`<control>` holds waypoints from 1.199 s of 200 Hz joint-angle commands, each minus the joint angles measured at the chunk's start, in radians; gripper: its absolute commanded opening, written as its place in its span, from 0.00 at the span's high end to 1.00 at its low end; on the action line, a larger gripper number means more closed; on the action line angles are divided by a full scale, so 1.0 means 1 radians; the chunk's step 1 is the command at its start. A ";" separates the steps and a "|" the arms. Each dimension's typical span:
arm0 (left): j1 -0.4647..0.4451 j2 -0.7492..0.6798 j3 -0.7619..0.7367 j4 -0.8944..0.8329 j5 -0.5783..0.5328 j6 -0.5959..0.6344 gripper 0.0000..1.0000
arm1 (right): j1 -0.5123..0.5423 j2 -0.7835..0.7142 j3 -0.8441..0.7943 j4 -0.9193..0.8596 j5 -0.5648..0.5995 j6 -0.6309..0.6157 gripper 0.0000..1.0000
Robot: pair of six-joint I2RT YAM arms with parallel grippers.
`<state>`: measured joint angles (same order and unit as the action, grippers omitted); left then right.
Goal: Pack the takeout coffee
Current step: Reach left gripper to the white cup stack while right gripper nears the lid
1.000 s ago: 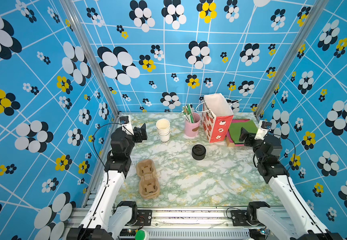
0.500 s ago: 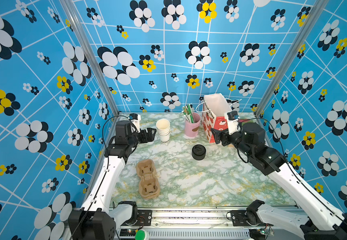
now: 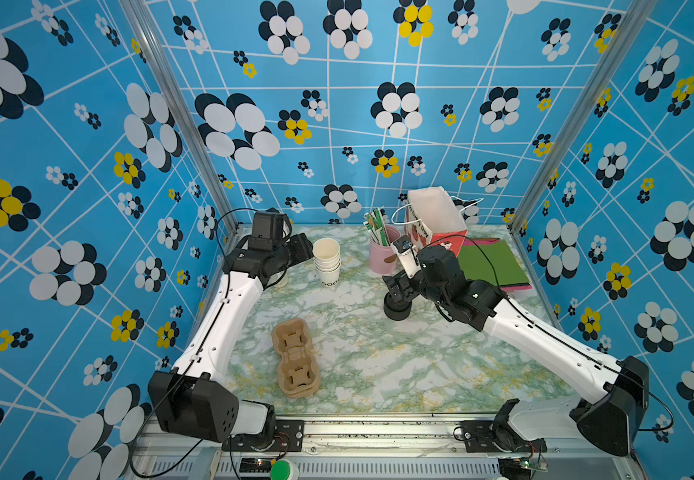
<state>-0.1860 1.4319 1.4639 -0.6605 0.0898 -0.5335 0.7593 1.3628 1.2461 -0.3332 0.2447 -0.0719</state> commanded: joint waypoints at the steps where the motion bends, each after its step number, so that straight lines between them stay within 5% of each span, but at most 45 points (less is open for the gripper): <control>1: -0.036 0.057 0.093 -0.115 -0.105 -0.068 0.37 | 0.006 0.005 -0.017 0.017 0.037 -0.010 0.01; 118: -0.080 0.376 0.395 -0.299 -0.192 -0.172 0.55 | 0.006 0.127 -0.011 0.065 -0.011 -0.012 0.01; 169: -0.096 0.416 0.400 -0.302 -0.210 -0.181 0.56 | 0.006 0.149 -0.008 0.070 -0.029 0.001 0.01; 240: -0.102 0.450 0.385 -0.285 -0.216 -0.186 0.70 | 0.006 0.150 -0.041 0.105 -0.048 0.028 0.01</control>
<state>-0.2806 1.8584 1.8359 -0.9360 -0.1062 -0.7128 0.7593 1.5055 1.2087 -0.2573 0.2165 -0.0643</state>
